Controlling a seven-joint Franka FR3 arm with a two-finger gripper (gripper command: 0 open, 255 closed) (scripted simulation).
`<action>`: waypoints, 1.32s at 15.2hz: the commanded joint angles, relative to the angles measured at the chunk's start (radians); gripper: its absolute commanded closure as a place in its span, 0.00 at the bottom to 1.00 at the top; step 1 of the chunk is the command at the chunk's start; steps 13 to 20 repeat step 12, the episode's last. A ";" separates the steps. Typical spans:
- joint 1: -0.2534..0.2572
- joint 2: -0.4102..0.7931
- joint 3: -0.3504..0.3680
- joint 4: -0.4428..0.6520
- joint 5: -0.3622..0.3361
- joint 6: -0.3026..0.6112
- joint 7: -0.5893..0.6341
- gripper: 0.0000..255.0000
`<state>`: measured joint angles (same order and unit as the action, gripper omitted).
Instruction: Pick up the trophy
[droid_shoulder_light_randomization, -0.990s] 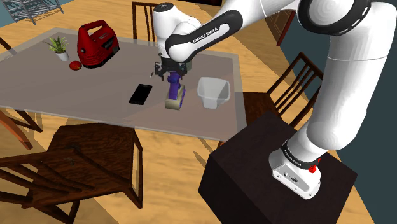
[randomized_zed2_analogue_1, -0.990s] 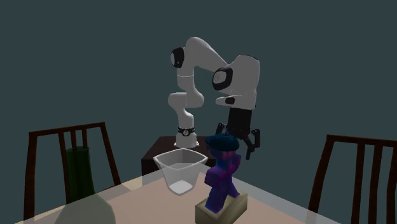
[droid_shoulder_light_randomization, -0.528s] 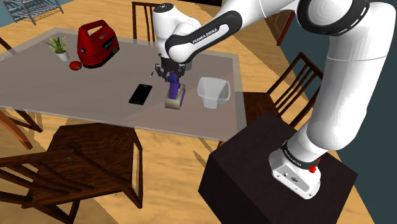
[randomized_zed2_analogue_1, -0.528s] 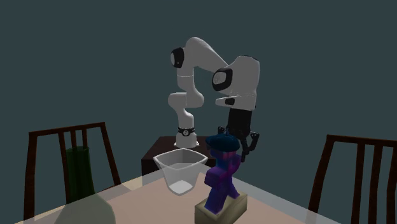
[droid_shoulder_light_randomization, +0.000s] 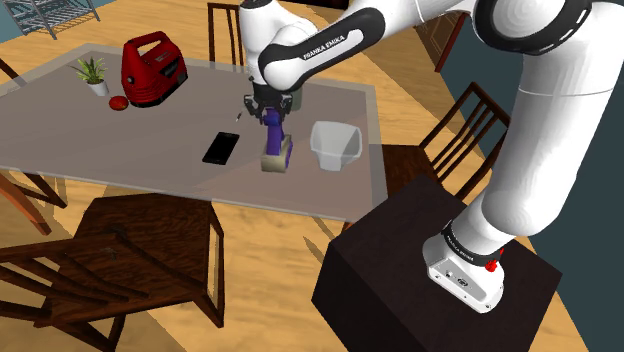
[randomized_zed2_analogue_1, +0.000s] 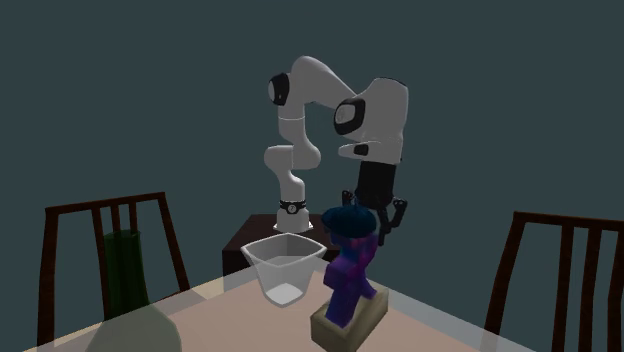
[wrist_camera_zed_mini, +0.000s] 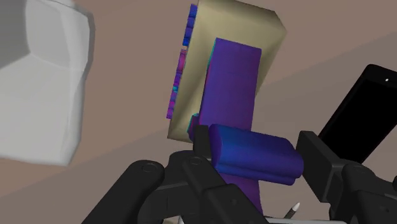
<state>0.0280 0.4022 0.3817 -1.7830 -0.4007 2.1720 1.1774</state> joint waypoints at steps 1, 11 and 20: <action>-0.002 -0.013 0.004 0.010 0.008 -0.019 -0.008 1.00; -0.008 -0.062 0.018 0.065 0.046 -0.116 -0.046 1.00; -0.008 -0.062 0.018 0.065 0.046 -0.116 -0.046 1.00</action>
